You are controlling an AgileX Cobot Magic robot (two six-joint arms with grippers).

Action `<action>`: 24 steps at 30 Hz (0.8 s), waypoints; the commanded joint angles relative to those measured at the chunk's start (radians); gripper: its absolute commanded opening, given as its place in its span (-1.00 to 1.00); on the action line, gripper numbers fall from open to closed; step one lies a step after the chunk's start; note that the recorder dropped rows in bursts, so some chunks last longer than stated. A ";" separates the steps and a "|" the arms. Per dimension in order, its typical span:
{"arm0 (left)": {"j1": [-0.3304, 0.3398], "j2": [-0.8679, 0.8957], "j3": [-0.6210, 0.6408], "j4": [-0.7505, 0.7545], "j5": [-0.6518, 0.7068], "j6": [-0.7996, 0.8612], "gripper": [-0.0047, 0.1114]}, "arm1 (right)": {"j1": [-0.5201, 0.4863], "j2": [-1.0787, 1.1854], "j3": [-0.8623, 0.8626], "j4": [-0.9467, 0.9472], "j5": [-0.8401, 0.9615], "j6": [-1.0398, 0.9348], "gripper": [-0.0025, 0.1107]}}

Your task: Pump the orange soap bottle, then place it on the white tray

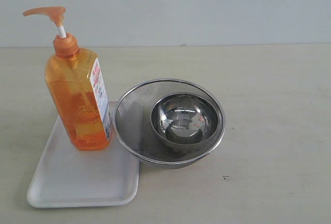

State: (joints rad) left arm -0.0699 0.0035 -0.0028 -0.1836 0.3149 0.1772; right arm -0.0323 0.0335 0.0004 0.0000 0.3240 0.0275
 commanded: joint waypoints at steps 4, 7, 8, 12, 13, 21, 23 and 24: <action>0.002 -0.003 0.003 0.000 0.000 0.007 -0.84 | -0.017 0.000 0.000 -0.006 -0.003 -0.001 -0.96; 0.002 -0.003 0.003 0.000 0.000 0.007 -0.84 | -0.025 0.000 0.000 -0.006 -0.003 -0.001 -0.96; 0.002 -0.003 0.003 0.000 0.000 0.007 -0.84 | -0.027 0.000 0.000 -0.006 -0.003 -0.001 -0.96; 0.002 -0.003 0.003 0.000 0.000 0.007 -0.84 | -0.027 0.000 0.000 -0.006 -0.003 -0.001 -0.96; 0.002 -0.003 0.003 0.000 0.000 0.007 -0.84 | -0.027 0.000 0.000 -0.006 -0.003 -0.001 -0.96; 0.002 -0.003 0.003 0.000 0.000 0.007 -0.84 | -0.027 0.000 0.000 -0.006 -0.003 -0.001 -0.96; 0.002 -0.003 0.003 0.000 0.000 0.007 -0.84 | -0.027 0.000 0.000 -0.007 -0.003 -0.001 -0.96; 0.002 -0.003 0.003 0.000 0.000 0.007 -0.84 | -0.027 0.000 0.000 -0.007 -0.003 -0.001 -0.96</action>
